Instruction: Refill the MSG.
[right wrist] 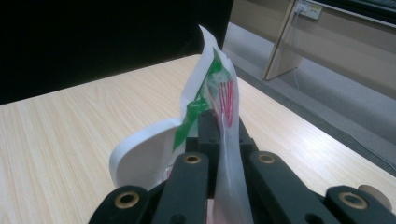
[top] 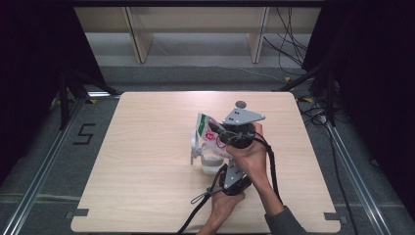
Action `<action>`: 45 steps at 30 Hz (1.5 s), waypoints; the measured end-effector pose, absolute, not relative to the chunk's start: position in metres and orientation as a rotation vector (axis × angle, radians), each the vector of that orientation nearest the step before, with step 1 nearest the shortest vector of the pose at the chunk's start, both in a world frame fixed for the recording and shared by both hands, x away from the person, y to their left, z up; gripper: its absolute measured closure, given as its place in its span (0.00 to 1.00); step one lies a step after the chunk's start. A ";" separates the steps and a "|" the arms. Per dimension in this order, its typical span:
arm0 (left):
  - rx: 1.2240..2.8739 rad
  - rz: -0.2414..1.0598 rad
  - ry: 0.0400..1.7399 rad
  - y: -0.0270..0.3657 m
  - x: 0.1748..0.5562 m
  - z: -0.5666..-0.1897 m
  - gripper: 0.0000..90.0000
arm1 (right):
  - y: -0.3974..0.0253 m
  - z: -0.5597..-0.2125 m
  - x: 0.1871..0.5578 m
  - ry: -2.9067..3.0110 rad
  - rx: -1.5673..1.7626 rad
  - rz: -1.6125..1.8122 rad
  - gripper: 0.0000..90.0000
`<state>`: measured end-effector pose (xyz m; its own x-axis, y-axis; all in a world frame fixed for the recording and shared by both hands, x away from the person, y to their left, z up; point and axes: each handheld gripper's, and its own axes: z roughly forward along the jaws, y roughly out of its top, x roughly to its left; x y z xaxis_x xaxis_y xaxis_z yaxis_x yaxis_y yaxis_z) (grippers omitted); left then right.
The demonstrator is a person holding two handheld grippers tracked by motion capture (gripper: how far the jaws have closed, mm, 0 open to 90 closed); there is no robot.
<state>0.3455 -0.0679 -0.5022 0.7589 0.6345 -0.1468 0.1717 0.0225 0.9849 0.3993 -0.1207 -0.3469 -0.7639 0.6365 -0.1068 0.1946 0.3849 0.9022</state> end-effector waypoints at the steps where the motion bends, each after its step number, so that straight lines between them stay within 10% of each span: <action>1: 1.510 0.391 0.684 -0.070 0.345 -0.502 0.92 | -0.120 -0.348 0.399 2.210 0.718 1.355 0.98; 45: 1.469 0.377 0.698 -0.071 0.346 -0.500 0.92 | -0.112 -0.347 0.398 2.226 0.713 1.336 0.98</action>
<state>0.3464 -0.0706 -0.5003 0.7523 0.6284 -0.1979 0.1794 0.0936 0.9793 0.3978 -0.1121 -0.3468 -0.7671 0.6321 -0.1097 0.2005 0.3987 0.8949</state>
